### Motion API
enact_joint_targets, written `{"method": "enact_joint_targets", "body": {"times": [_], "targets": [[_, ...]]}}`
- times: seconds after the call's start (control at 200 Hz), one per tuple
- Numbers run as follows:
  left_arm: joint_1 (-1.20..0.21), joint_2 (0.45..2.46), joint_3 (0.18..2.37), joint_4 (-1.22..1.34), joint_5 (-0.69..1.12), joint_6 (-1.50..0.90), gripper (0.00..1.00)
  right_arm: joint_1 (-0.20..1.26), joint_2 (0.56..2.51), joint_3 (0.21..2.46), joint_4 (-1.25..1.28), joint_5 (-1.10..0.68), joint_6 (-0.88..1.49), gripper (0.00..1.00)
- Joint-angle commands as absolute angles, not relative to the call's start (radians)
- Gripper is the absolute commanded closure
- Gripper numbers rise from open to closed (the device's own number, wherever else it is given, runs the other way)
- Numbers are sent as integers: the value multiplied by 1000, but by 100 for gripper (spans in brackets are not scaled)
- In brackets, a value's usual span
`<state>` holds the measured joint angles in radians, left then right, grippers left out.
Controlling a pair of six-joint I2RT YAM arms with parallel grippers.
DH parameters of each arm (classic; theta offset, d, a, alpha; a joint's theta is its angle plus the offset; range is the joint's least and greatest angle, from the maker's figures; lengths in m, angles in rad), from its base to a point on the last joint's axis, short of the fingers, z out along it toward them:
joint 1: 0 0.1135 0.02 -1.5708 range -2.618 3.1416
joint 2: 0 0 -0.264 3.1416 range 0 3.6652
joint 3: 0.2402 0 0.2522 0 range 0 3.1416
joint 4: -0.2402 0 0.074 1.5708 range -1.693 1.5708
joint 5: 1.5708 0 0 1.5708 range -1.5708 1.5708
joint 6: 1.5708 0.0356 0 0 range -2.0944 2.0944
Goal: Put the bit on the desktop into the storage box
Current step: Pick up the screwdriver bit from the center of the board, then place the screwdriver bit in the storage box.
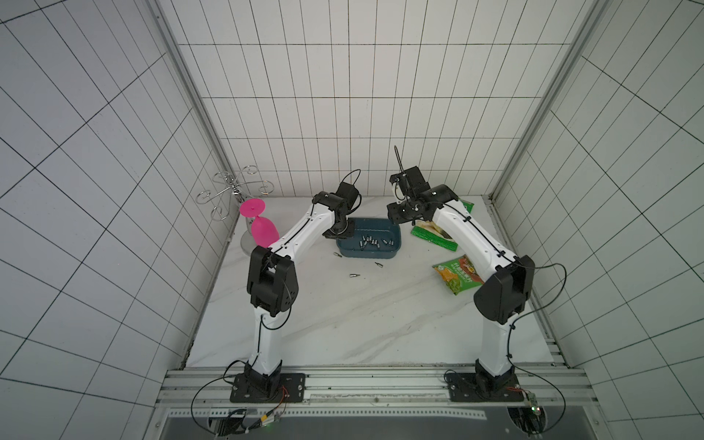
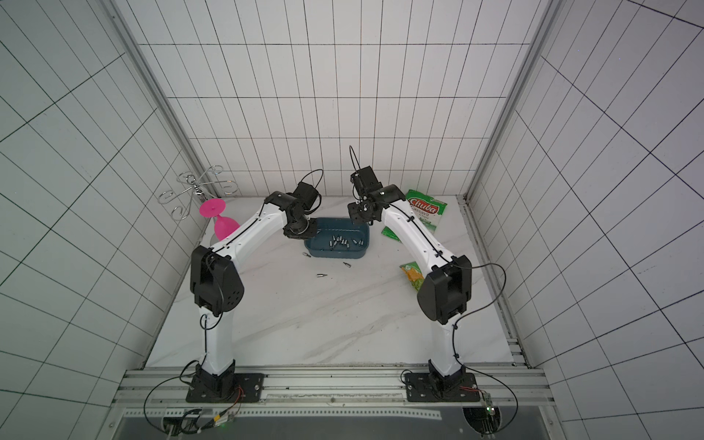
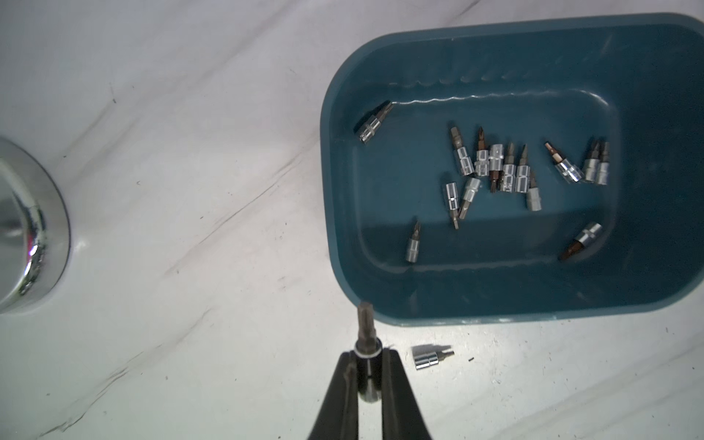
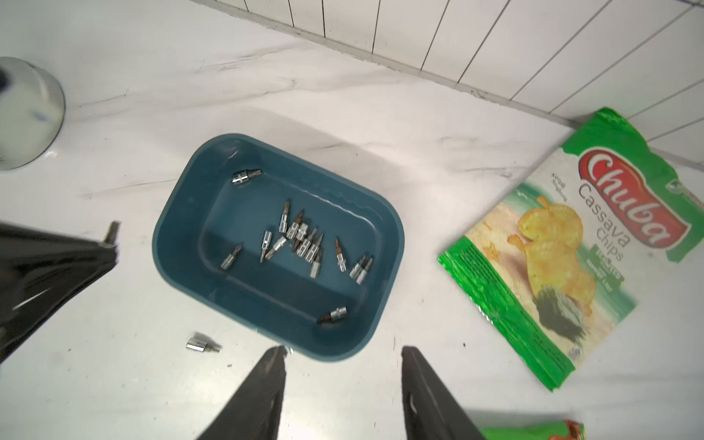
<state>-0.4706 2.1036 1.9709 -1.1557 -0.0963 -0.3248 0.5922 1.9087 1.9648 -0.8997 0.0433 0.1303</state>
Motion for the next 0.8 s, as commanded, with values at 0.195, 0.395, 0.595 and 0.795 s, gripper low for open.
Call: {"method": "enact_joint_targets", "body": {"times": [0.195, 0.395, 0.595, 0.795], "targets": [[-465, 2266, 2103, -1017, -23, -350, 100, 571, 1694, 1669, -895, 0, 258, 48], [-465, 2370, 2198, -1005, 13, -348, 100, 571, 1641, 1609, -906, 3, 265, 48], [-465, 2439, 2251, -995, 33, -346, 100, 571, 1633, 1594, -910, 6, 267, 48], [-465, 2465, 2254, -968, 35, -347, 100, 571, 1641, 1594, -912, -5, 270, 48]]}}
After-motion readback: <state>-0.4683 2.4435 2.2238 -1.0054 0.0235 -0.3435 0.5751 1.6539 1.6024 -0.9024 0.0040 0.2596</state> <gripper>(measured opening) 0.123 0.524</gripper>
